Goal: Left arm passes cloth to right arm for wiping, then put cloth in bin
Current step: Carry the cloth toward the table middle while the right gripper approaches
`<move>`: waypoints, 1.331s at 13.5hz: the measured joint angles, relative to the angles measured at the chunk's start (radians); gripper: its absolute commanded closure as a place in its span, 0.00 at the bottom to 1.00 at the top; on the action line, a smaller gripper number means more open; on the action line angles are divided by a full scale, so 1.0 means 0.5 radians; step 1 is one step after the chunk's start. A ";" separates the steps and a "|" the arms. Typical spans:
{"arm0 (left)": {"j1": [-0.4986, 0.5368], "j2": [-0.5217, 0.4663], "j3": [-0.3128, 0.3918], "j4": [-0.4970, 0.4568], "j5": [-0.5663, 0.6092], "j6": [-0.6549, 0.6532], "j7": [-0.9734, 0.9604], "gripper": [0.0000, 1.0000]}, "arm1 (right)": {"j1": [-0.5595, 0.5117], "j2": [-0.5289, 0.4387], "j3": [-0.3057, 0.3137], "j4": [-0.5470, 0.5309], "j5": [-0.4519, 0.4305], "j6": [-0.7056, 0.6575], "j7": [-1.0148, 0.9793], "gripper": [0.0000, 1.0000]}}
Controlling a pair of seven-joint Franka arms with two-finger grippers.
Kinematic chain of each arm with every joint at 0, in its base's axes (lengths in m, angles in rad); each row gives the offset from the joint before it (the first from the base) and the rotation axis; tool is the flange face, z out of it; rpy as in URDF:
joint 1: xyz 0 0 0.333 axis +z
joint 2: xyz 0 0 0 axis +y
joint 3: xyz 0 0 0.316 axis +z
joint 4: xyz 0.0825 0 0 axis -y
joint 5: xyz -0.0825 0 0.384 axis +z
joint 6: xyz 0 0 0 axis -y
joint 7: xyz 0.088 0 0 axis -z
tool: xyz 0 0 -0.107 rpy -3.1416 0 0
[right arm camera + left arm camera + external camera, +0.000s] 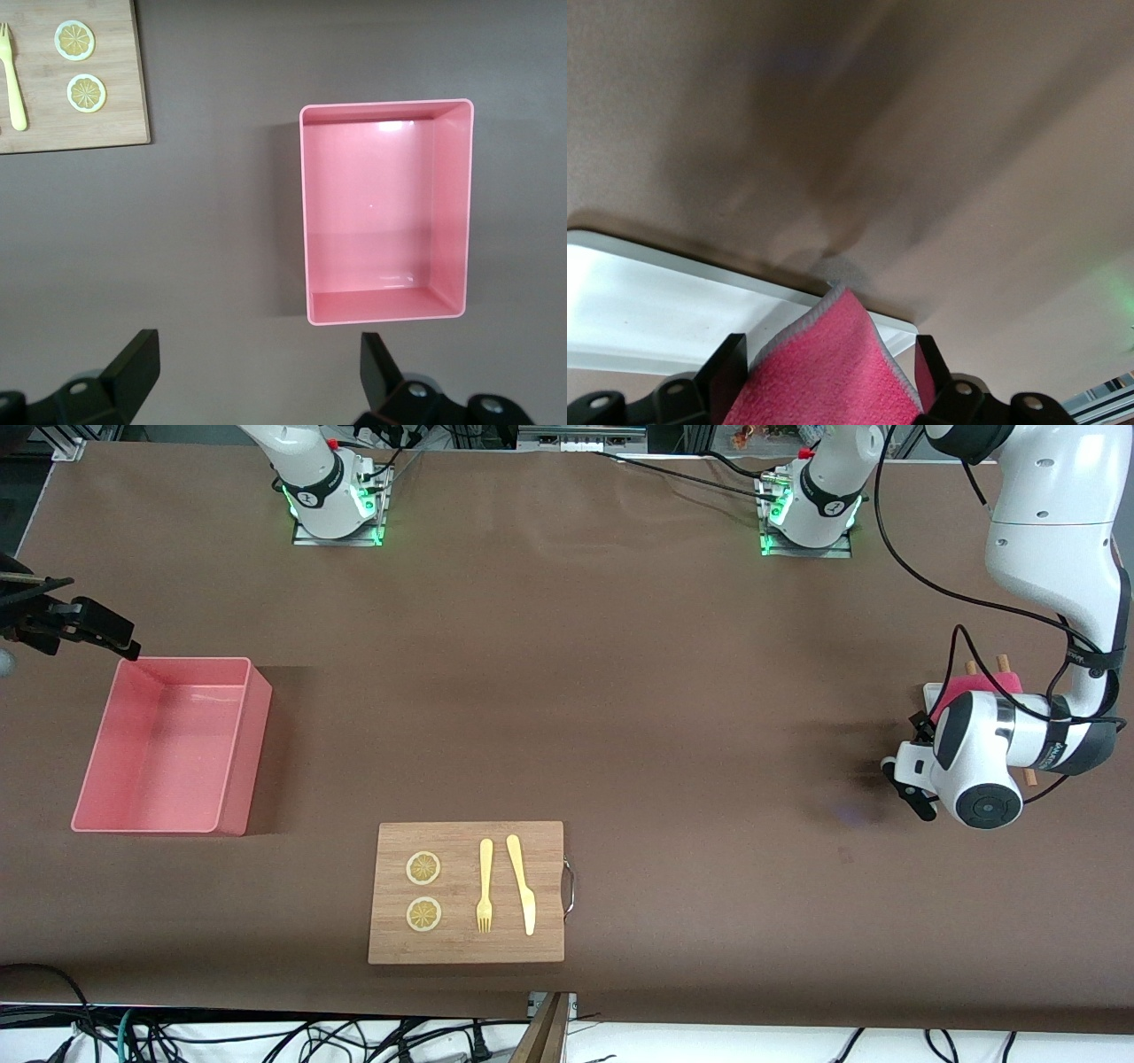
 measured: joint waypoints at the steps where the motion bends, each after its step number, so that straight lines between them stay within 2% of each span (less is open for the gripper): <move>1: 0.011 0.000 0.001 0.000 0.000 0.000 -0.012 0.26 | -0.001 0.002 0.000 -0.003 0.000 0.000 0.000 0.00; 3: 0.029 0.000 0.001 0.000 0.000 0.001 -0.016 0.27 | -0.002 0.003 0.000 -0.009 0.000 0.000 0.000 0.00; 5: 0.030 0.000 0.002 0.001 0.000 0.002 -0.018 0.49 | -0.004 0.005 0.000 -0.017 0.000 -0.001 0.000 0.00; 8: 0.029 0.000 0.001 0.001 0.000 0.002 -0.021 0.86 | -0.005 0.018 0.000 -0.066 0.000 0.006 0.000 0.00; 10: 0.028 0.000 0.001 0.001 0.000 0.002 -0.021 1.00 | -0.005 0.028 0.000 -0.074 0.000 0.010 0.000 0.00; 14: 0.018 -0.003 -0.002 0.012 0.000 0.002 -0.021 1.00 | -0.005 0.029 0.000 -0.099 0.000 0.010 0.000 0.00; 18: 0.001 -0.072 -0.039 0.131 0.000 -0.102 -0.018 1.00 | -0.005 0.037 0.004 -0.138 0.000 0.026 0.000 0.00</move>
